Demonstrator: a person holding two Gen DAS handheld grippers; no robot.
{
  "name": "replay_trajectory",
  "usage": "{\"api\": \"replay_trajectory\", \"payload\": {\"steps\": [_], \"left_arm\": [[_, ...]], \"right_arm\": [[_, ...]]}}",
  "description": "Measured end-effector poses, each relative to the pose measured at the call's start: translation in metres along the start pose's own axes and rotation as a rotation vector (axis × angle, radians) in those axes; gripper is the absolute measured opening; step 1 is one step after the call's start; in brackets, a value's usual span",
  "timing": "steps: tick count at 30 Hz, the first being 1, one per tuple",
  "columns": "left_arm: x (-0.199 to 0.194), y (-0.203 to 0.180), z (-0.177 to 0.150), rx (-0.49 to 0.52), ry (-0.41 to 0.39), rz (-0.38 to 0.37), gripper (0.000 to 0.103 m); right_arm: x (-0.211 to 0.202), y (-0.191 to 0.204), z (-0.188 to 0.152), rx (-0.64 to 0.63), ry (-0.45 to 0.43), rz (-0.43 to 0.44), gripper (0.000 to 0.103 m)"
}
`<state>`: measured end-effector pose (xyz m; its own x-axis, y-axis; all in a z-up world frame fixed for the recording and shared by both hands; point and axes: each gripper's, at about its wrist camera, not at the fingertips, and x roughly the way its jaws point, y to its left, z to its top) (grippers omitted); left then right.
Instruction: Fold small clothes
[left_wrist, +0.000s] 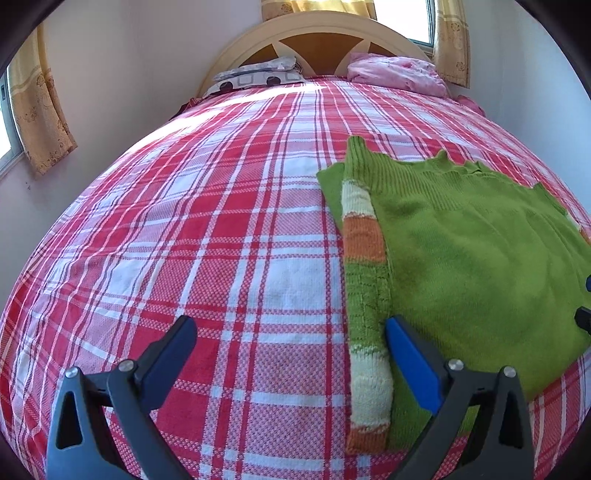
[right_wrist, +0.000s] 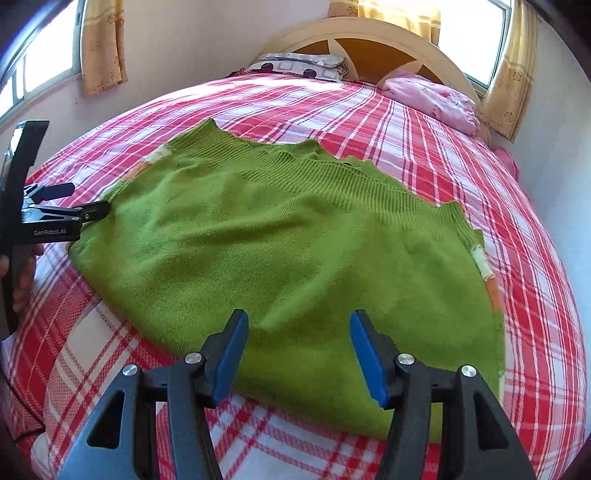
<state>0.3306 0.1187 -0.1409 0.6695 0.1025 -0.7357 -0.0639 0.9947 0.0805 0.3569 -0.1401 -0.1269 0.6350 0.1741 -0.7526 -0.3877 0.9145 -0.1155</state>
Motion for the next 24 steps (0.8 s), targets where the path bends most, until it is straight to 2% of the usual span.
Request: {"api": "replay_trajectory", "payload": {"steps": [1, 3, 5, 9, 14, 19, 24], "left_arm": [[0.0, -0.002, -0.001, 0.004, -0.001, 0.0, 0.103], [0.0, -0.004, -0.003, 0.014, -0.001, -0.005, 0.103], [-0.001, -0.003, -0.005, 0.012, -0.001, -0.013, 0.103], [0.0, 0.003, -0.005, -0.009, 0.01, -0.036, 0.103], [-0.001, 0.008, 0.0, -0.005, 0.009, -0.022, 0.103], [-0.009, 0.032, 0.004, -0.043, -0.032, 0.015, 0.103], [-0.002, 0.059, 0.02, -0.138, -0.05, 0.005, 0.103]], "right_arm": [[0.006, -0.003, -0.004, 0.022, 0.032, 0.024, 0.058], [0.007, -0.014, -0.01, 0.081, 0.037, 0.073, 0.059], [0.004, -0.016, -0.013, 0.08, 0.042, 0.08, 0.06], [0.01, -0.017, 0.0, 0.082, 0.048, 0.045, 0.07], [0.025, -0.019, 0.013, 0.111, 0.052, -0.001, 0.071], [-0.008, 0.001, 0.007, 0.064, -0.043, -0.039, 0.071], [-0.032, 0.053, 0.014, -0.079, -0.14, 0.039, 0.071]]}}
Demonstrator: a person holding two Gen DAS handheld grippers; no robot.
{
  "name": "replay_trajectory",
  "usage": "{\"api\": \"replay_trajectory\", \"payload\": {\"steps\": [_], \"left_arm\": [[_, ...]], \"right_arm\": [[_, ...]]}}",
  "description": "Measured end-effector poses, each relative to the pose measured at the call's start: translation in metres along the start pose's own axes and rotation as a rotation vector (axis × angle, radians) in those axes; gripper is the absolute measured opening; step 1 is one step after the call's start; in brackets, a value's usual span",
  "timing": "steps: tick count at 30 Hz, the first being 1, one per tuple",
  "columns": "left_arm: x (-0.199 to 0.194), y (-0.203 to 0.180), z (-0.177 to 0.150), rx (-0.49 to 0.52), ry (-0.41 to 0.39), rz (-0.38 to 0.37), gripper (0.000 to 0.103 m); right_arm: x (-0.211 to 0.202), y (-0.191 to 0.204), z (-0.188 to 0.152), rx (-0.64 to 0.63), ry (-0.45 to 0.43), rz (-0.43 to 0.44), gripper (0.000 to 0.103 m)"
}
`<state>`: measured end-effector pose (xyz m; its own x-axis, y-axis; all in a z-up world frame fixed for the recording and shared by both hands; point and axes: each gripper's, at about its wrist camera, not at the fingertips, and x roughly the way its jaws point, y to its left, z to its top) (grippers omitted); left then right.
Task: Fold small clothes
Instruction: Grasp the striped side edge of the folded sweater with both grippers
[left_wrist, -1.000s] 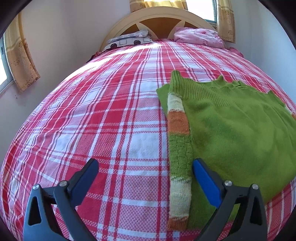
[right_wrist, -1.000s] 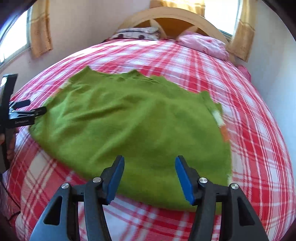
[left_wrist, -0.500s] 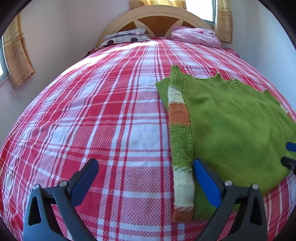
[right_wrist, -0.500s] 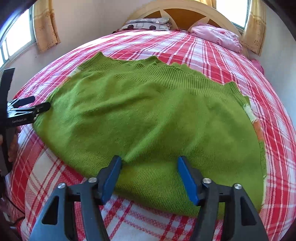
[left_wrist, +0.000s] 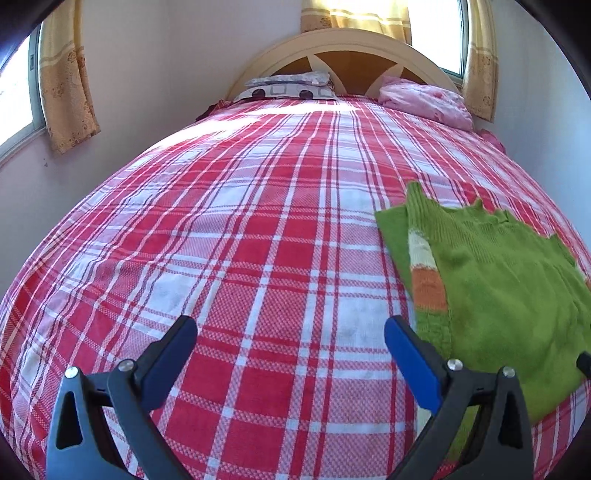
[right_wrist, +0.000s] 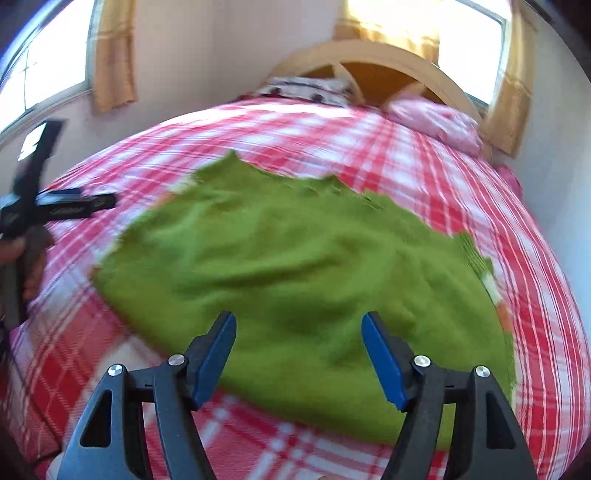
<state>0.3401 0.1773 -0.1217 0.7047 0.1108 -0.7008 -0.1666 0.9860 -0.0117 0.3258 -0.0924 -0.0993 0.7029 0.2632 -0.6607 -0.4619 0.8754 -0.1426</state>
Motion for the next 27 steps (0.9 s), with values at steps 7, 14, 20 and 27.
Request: {"api": "replay_trajectory", "payload": {"steps": [7, 14, 20, 27], "left_arm": [[0.013, -0.006, 0.017, -0.044, 0.005, -0.111, 0.103], [0.036, -0.015, 0.026, -0.042, 0.044, -0.207, 0.103], [0.055, -0.024, 0.034, -0.044, 0.08, -0.291, 0.09], [0.074, -0.045, 0.044, -0.004, 0.095, -0.322, 0.084]], "right_arm": [[0.022, 0.074, 0.006, -0.19, -0.001, 0.068, 0.071], [0.034, 0.121, 0.007, -0.328, -0.028, 0.068, 0.07], [0.046, 0.143, 0.012, -0.374, -0.014, 0.044, 0.061], [0.054, 0.152, 0.016, -0.384, -0.014, 0.037, 0.058]]}}
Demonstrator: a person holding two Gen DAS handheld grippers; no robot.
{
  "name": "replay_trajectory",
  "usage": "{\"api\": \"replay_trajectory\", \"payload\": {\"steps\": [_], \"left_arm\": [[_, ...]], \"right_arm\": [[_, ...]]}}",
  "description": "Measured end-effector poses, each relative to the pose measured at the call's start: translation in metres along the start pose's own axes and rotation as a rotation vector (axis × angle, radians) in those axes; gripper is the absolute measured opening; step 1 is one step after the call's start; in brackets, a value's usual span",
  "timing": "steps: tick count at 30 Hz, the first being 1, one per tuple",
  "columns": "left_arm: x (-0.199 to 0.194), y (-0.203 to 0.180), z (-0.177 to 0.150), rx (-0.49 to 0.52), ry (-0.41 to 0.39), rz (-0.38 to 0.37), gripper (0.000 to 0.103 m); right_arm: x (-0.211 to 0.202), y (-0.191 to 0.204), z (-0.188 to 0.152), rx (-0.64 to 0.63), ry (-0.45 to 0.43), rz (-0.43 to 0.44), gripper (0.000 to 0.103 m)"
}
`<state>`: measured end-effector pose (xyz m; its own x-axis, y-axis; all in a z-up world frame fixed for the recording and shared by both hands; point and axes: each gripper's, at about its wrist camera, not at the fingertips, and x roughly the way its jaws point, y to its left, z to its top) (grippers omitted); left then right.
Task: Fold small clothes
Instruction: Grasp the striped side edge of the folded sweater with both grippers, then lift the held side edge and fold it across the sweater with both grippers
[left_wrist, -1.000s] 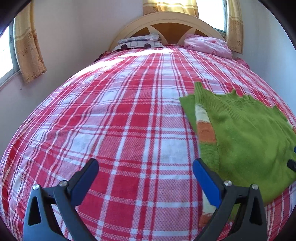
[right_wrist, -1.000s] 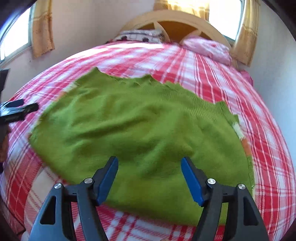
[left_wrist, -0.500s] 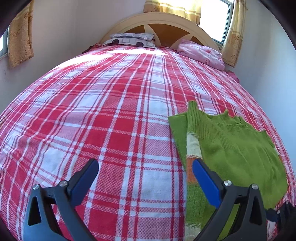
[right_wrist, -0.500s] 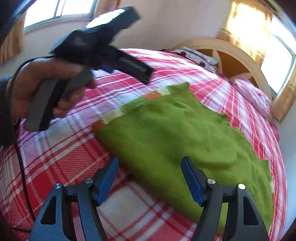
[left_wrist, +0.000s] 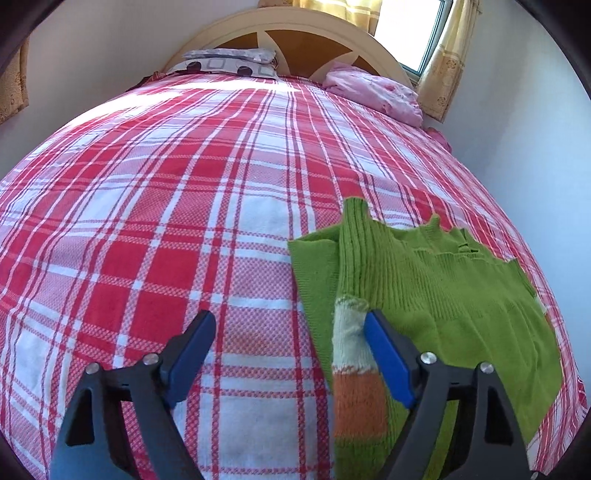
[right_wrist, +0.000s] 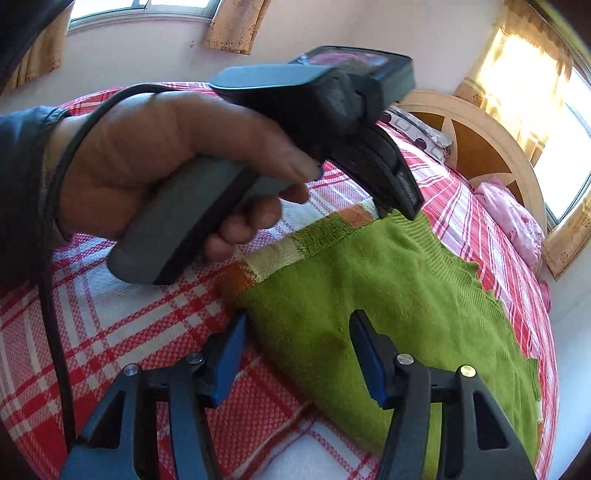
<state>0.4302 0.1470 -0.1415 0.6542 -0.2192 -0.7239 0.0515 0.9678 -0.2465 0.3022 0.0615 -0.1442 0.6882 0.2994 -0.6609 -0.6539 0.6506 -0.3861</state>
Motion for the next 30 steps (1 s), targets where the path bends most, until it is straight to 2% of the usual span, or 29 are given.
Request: {"api": "replay_trajectory", "payload": {"steps": [5, 7, 9, 11, 13, 15, 17, 20, 22, 26, 28, 30], "left_arm": [[0.018, -0.001, 0.011, -0.004, 0.034, -0.053, 0.078], [0.021, -0.001, 0.014, -0.008, 0.028, -0.061, 0.078], [0.025, -0.002, 0.016, -0.003, 0.029, -0.072, 0.073], [0.028, -0.002, 0.017, -0.002, 0.034, -0.08, 0.072], [0.027, -0.003, 0.017, 0.001, 0.024, -0.095, 0.061], [0.028, -0.002, 0.015, 0.0, 0.021, -0.13, 0.046], [0.027, -0.001, 0.014, -0.005, 0.017, -0.145, 0.041], [0.027, 0.001, 0.014, -0.019, 0.019, -0.165, 0.036], [0.027, 0.003, 0.013, -0.031, 0.02, -0.182, 0.029], [0.028, 0.009, 0.012, -0.061, 0.013, -0.212, 0.022], [0.029, 0.006, 0.012, -0.051, 0.008, -0.201, 0.022], [0.028, 0.001, 0.012, -0.026, 0.006, -0.18, 0.019]], "right_arm": [[0.005, 0.004, 0.004, -0.005, -0.001, -0.012, 0.057], [0.008, 0.003, 0.006, -0.003, 0.0, -0.012, 0.057], [0.009, 0.003, 0.006, -0.002, 0.0, -0.013, 0.057], [0.01, 0.003, 0.006, -0.001, 0.0, -0.007, 0.055], [0.01, 0.003, 0.006, 0.006, -0.002, 0.005, 0.053], [0.011, 0.001, 0.006, 0.015, -0.001, 0.017, 0.052], [0.013, 0.001, 0.006, 0.016, 0.001, 0.019, 0.05], [0.014, 0.006, 0.007, -0.005, 0.001, 0.012, 0.042], [0.013, 0.01, 0.007, -0.024, 0.001, 0.004, 0.034], [0.01, 0.014, 0.007, -0.024, -0.001, 0.006, 0.027], [0.008, 0.01, 0.007, -0.001, -0.001, 0.019, 0.019], [0.009, -0.001, 0.007, 0.046, 0.0, 0.055, 0.016]]}}
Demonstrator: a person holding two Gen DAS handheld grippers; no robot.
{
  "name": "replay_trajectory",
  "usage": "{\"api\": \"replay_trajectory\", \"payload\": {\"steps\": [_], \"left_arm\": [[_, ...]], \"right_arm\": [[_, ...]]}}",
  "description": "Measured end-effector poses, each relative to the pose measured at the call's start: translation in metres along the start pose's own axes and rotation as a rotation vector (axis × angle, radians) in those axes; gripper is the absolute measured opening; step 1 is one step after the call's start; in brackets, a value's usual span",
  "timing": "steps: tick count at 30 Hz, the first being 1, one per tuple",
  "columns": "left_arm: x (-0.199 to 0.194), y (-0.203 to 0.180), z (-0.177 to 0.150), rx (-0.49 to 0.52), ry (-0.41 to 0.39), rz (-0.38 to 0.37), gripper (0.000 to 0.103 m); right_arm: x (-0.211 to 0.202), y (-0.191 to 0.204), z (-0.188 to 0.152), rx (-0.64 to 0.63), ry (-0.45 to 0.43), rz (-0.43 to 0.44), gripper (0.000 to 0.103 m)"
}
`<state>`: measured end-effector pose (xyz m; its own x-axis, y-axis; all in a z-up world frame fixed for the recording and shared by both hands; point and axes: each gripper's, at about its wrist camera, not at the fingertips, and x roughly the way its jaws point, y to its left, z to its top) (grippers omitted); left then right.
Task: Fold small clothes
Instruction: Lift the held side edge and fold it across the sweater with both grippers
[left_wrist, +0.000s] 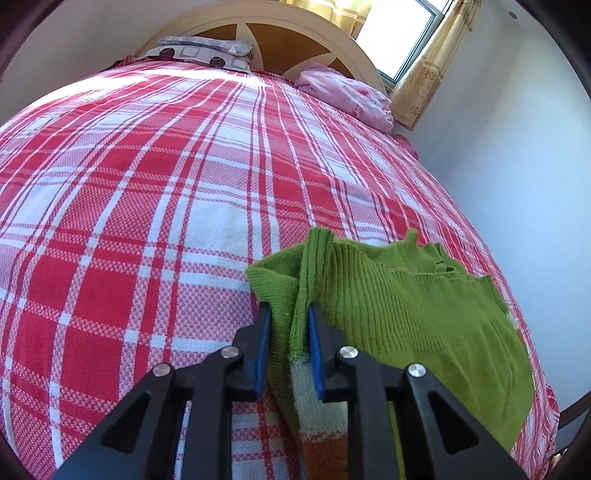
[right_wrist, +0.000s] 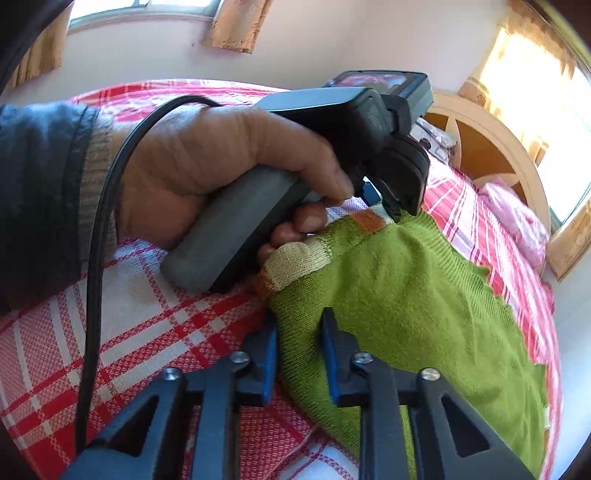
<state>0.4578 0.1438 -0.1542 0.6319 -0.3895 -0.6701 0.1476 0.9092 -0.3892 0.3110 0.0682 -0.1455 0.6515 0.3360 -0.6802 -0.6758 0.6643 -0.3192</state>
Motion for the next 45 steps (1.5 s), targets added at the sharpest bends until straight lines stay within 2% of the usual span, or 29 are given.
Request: {"api": "replay_trajectory", "payload": {"steps": [4, 12, 25, 36, 45], "left_arm": [[0.001, -0.005, 0.004, 0.025, 0.027, 0.027, 0.017], [-0.002, -0.012, 0.007, 0.022, 0.045, 0.067, 0.013], [-0.017, -0.034, 0.015, 0.031, 0.022, 0.127, 0.013], [-0.038, -0.062, 0.032, -0.033, -0.022, 0.037, 0.013], [-0.043, -0.117, 0.044, 0.02, -0.046, -0.011, 0.013]], "right_arm": [[-0.002, -0.02, 0.001, 0.099, 0.004, 0.089, 0.015], [-0.009, -0.048, -0.004, 0.192, -0.025, 0.154, 0.014], [-0.025, -0.074, -0.019, 0.272, -0.082, 0.182, 0.013], [-0.058, -0.105, -0.032, 0.351, -0.169, 0.187, 0.013], [-0.084, -0.137, -0.057, 0.435, -0.203, 0.178, 0.013]]}}
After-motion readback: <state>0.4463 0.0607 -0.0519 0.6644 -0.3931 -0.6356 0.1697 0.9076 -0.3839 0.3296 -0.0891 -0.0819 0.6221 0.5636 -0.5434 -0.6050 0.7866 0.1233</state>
